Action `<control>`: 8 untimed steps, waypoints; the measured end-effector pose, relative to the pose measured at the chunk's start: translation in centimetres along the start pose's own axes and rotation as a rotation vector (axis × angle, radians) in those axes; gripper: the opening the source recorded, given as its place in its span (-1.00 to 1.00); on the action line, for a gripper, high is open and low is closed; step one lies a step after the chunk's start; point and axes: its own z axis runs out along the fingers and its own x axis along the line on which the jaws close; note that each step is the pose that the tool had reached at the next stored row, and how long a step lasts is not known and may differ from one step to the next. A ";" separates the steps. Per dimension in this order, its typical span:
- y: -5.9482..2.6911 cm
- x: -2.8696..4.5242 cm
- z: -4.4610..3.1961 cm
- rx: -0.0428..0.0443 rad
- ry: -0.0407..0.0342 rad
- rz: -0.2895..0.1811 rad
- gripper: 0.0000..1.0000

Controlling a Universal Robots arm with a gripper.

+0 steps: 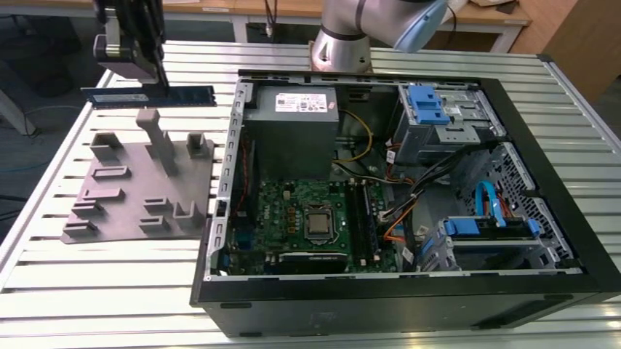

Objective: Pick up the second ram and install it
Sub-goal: 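Pick up the second ram and move it above second insertion slot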

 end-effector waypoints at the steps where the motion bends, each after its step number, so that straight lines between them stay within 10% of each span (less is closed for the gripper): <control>1: -0.30 0.02 -0.02 -0.0005 0.0000 0.000 -0.79; 8: -2.33 0.17 -0.15 -0.0042 -0.0003 0.000 -0.79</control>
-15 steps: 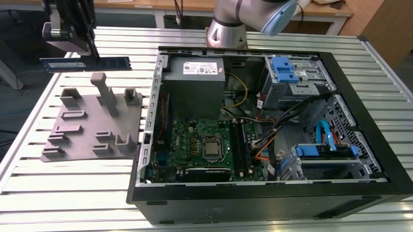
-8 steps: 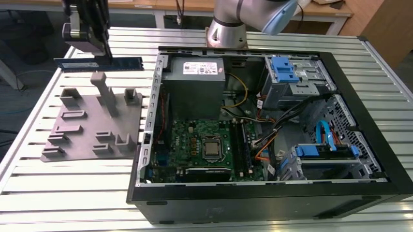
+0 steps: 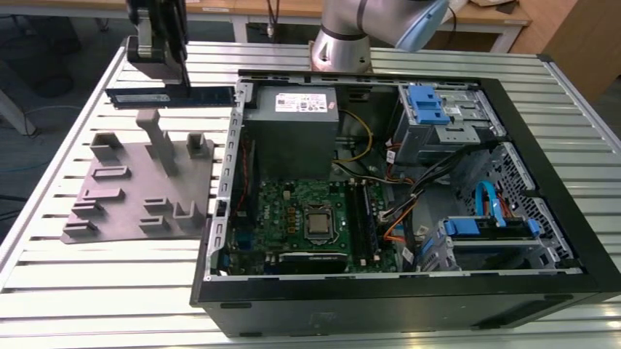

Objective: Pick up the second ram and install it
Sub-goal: 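Pick up the second ram and move it above second insertion slot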

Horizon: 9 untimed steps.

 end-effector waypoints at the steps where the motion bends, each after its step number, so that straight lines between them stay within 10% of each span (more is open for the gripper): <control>1: -0.29 0.02 -0.02 -0.0005 0.0000 0.000 -0.79; 9: -2.33 0.17 -0.16 -0.0036 -0.0002 0.000 -0.79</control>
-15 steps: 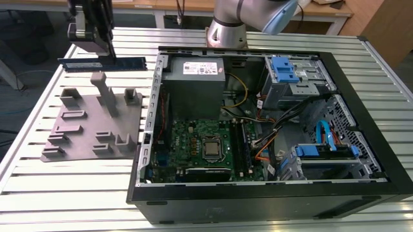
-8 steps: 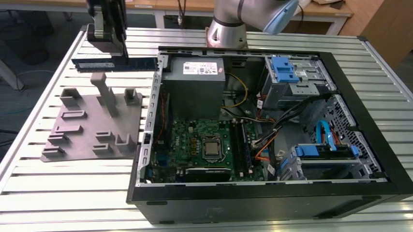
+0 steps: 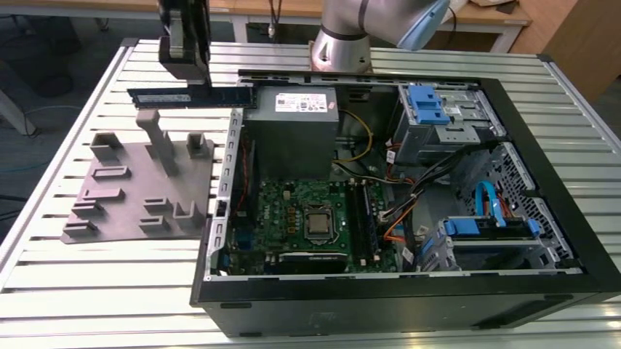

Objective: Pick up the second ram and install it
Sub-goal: 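Pick up the second ram and move it above second insertion slot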

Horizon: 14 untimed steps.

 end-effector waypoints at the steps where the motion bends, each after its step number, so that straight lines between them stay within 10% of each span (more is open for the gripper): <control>1: -0.27 0.02 -0.02 -0.0004 0.0000 0.000 -0.79; 14: -3.69 0.27 -0.26 -0.0062 -0.0005 0.000 -0.79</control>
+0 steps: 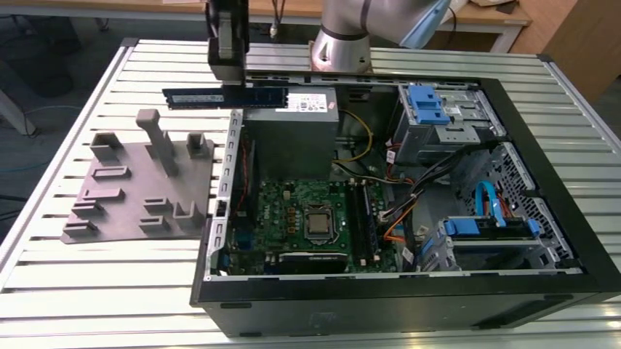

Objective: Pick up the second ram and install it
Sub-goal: 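Pick up the second ram and move it above second insertion slot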

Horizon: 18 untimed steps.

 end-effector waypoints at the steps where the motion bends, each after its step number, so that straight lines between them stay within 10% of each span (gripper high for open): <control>1: -0.26 0.02 -0.02 -0.0005 0.0000 0.000 -0.79; 18: -5.15 0.38 -0.39 -0.0108 -0.0008 0.000 -0.79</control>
